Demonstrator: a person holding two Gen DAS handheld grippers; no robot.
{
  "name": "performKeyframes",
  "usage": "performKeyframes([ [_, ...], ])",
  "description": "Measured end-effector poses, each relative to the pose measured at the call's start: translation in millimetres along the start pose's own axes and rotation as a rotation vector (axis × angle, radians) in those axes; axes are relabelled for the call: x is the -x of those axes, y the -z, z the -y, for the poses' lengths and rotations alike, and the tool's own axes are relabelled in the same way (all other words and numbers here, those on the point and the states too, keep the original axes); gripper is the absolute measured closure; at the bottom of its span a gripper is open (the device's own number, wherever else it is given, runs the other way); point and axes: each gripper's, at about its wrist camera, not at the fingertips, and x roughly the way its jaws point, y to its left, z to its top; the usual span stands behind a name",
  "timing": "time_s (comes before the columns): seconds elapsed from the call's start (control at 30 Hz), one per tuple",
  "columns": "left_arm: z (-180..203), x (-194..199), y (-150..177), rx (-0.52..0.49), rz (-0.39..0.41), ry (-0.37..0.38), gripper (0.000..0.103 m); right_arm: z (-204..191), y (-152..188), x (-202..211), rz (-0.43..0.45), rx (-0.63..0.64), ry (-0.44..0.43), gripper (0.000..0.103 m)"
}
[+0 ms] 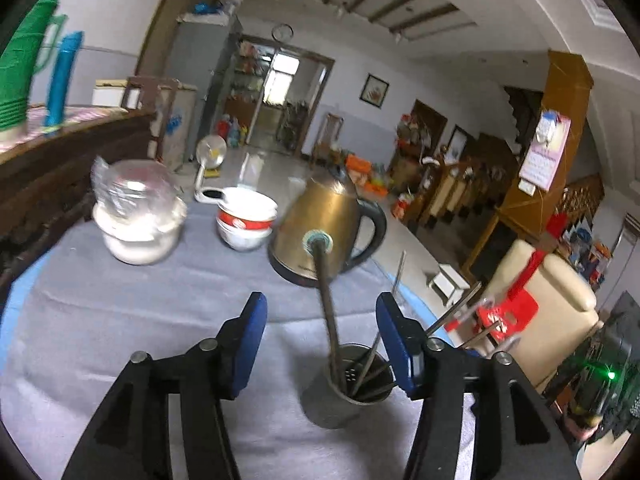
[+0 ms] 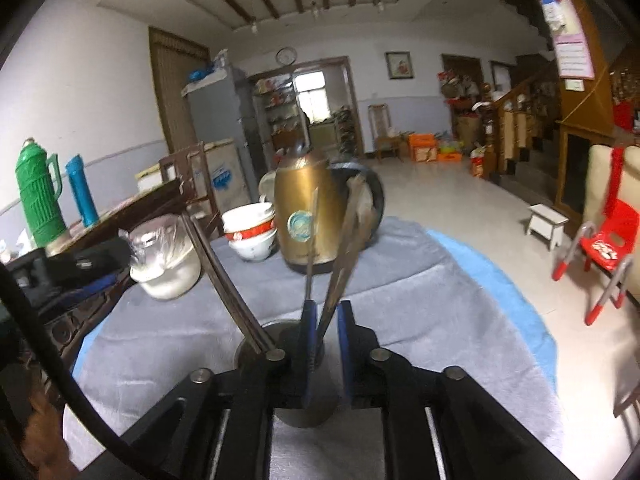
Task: Organize utensils
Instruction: 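Move both open grippers back to the last chopsticks on the cloth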
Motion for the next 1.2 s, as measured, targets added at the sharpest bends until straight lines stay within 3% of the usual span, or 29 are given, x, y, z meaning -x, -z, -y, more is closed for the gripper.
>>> performKeyframes([
  [0.07,-14.1,19.0,2.6,0.000,0.014,-0.031,0.036,5.5,1.5,15.8,0.025,-0.025,0.017,0.052],
  [0.1,-21.9,27.5,5.0,0.003,0.018,-0.049,0.034,8.0,2.7,25.3,0.040,-0.041,0.019,0.034],
  [0.13,-32.2,36.6,9.3,0.009,0.018,-0.072,0.032,12.0,5.0,35.9,0.061,-0.059,0.024,0.032],
  [0.33,-89.7,56.5,47.8,0.058,-0.078,-0.188,0.030,14.6,28.6,70.3,0.054,-0.104,0.014,0.032],
  [0.53,-135.8,54.1,98.0,0.163,-0.219,-0.273,0.030,-11.1,74.4,62.6,-0.125,-0.065,-0.084,0.032],
  [0.67,-142.0,52.6,111.8,0.159,-0.275,-0.301,0.030,-32.6,102.1,47.7,-0.273,-0.033,-0.174,0.032],
  [0.87,-135.9,52.9,125.6,0.129,-0.323,-0.310,0.030,-53.5,121.9,35.9,-0.406,0.015,-0.277,0.034],
  [0.97,-135.7,47.4,130.9,0.126,-0.352,-0.310,0.030,-61.5,126.3,24.7,-0.466,0.032,-0.306,0.046],
  [1.03,-136.0,43.9,132.5,0.132,-0.364,-0.299,0.030,-67.5,129.1,13.5,-0.511,0.042,-0.308,0.063],
  [1.2,-137.9,40.0,135.2,0.128,-0.375,-0.289,0.030,-82.1,126.4,-15.8,-0.589,0.054,-0.327,0.064],
])
